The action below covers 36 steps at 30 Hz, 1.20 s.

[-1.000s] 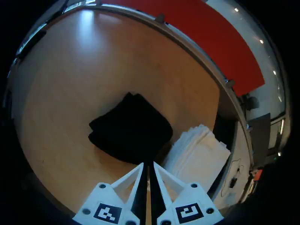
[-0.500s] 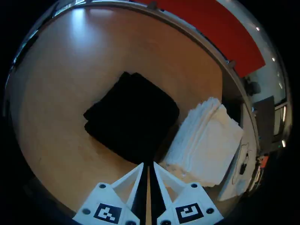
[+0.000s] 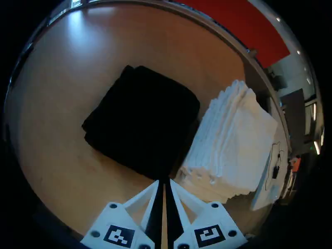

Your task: Fold towel

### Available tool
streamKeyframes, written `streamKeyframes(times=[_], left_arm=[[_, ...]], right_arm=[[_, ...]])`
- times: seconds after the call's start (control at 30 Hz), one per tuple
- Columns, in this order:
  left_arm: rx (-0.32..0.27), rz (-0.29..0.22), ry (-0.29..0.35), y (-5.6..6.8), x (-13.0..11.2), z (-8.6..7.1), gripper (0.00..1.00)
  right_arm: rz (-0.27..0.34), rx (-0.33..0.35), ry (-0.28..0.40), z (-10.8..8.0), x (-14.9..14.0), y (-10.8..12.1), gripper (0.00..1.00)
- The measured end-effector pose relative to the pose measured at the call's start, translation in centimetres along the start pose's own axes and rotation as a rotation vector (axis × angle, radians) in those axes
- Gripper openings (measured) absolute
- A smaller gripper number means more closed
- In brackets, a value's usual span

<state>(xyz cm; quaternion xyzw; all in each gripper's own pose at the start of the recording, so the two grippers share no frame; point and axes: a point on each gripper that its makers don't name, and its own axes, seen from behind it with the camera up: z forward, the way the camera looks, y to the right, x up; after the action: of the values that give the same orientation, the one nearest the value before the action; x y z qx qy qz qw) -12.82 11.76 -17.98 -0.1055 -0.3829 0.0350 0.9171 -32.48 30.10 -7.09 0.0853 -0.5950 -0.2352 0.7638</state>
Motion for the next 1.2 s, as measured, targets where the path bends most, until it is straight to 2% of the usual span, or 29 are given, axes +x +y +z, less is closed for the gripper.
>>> streamKeyframes(times=[0.43, 0.7, 0.8, 0.83, 0.97, 1.07, 1.13, 1.2], left_arm=[[-0.002, 0.005, -0.006, 0.3, -0.1, 0.1, 0.94], [-0.002, 0.007, -0.003, 0.3, 0.1, 0.1, 0.94], [-0.005, 0.009, -0.002, 0.4, 0.2, 0.1, 0.94], [-0.006, 0.009, -0.002, 0.4, 0.2, 0.1, 0.94], [-0.009, 0.010, 0.001, 0.6, 0.3, 0.2, 0.94], [-0.013, 0.008, 0.003, 0.7, 0.5, 0.2, 0.94], [-0.015, 0.009, 0.005, 0.8, 0.5, 0.2, 0.94], [-0.016, 0.010, 0.007, 0.8, 0.6, 0.2, 0.94]], right_arm=[[0.029, 0.002, -0.005, 0.4, -0.3, -0.1, 0.05], [0.041, 0.000, -0.002, 0.3, -0.5, 0.0, 0.14], [0.048, 0.001, 0.003, 0.1, -0.7, 0.0, 0.23], [0.050, 0.003, 0.006, 0.0, -0.7, -0.1, 0.29], [0.058, 0.005, 0.021, -0.3, -0.7, -0.2, 0.65], [0.066, 0.012, 0.033, -0.6, -0.6, -0.4, 0.82], [0.073, 0.019, 0.039, -0.7, -0.5, -0.6, 0.89], [0.079, 0.024, 0.044, -0.8, -0.5, -0.8, 0.91]])
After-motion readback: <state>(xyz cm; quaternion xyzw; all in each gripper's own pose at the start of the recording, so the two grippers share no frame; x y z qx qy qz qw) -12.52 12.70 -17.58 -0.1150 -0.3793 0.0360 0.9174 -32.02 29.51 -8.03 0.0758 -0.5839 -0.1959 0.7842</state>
